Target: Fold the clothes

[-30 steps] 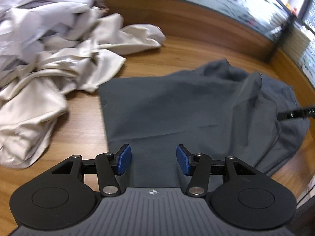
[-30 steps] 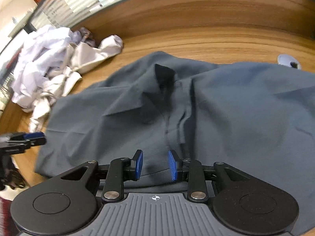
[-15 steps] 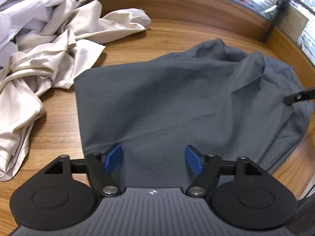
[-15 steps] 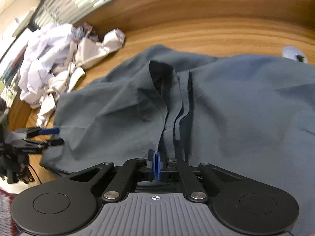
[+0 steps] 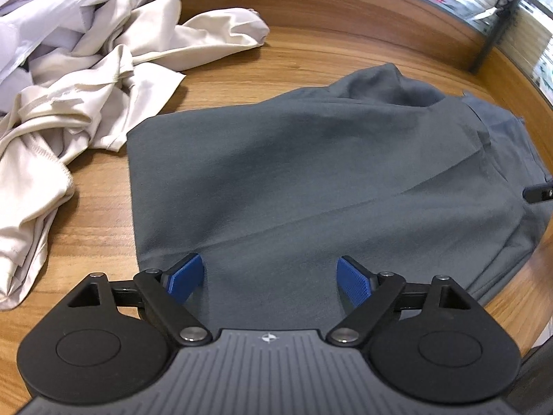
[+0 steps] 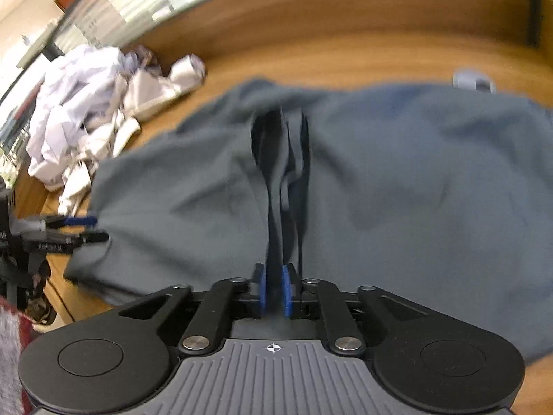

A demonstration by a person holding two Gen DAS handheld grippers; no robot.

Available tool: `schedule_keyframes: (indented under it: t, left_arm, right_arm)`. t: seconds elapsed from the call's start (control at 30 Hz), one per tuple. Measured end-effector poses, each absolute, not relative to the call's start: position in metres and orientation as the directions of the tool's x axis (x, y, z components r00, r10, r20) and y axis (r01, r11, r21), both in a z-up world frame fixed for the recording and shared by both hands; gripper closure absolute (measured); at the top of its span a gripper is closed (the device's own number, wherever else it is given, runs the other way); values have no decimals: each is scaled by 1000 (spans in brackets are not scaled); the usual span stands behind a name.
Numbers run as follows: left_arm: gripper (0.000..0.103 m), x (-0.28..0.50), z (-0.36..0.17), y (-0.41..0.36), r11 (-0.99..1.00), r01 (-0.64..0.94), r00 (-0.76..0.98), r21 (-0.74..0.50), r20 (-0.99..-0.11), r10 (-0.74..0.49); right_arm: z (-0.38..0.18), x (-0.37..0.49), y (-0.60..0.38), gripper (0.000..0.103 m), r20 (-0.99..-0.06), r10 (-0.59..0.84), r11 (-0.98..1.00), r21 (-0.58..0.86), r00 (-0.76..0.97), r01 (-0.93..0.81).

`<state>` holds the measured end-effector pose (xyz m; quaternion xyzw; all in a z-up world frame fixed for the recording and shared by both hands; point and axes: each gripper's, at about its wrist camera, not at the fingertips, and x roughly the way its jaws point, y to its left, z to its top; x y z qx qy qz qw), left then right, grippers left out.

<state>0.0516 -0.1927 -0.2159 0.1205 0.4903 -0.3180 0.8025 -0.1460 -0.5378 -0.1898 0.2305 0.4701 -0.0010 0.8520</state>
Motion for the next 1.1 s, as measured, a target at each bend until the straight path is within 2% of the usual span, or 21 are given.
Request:
schedule_keyframes:
  t: [0.07,0.13,0.2,0.3,0.43,0.67,0.7,0.73,0.77,0.8,0.93,1.1]
  left_arm:
    - [14,50,-216,-191,776,620,322,-117,-864,-387]
    - [14,48,-217,-191,777,620,327,-107,-865,-380]
    - [14,47,-217,-190,776,623,329,-100,-866,-376]
    - [14,45,-214,-188,787,609,336,-103,-864,-374]
    - [14,42,-205,-183,811,576,372,-103,-851,-371]
    - [14,40,-189,-173,854,512,454,-92,-816,-359]
    - [14,40,-188,-171,861,500,461,-95,-812,-358]
    - [14,40,-187,-170,864,494,464,-98,-811,-357]
    - [14,40,-187,-169,867,489,466,-100,-810,-356]
    - [14,40,-187,-167,867,488,467,-99,-810,-355]
    - [14,38,-186,-165,863,497,470,-89,-809,-354]
    - [14,36,-182,-166,858,502,470,-109,-799,-376]
  right_arm:
    - [-188,-134,-538,78,-783,227,894,404,580,195]
    - [-189,-121,-536,63,-784,211,908,379,583,180]
    - [-191,-108,-535,55,-785,196,921,353,588,165]
    - [-192,-94,-534,55,-773,196,924,353,604,151]
    - [-202,-75,-539,44,-777,171,921,345,606,183]
    - [-229,-65,-547,39,-771,288,846,483,568,226]
    - [-230,-67,-547,44,-765,299,837,497,570,228]
    - [-231,-69,-547,57,-760,309,828,511,572,230]
    - [-233,-70,-547,88,-758,329,820,525,563,227]
    - [-233,-72,-546,92,-758,333,816,530,561,232]
    - [-207,-86,-547,96,-705,312,795,561,637,232]
    - [-182,-104,-562,96,-714,242,800,530,657,282]
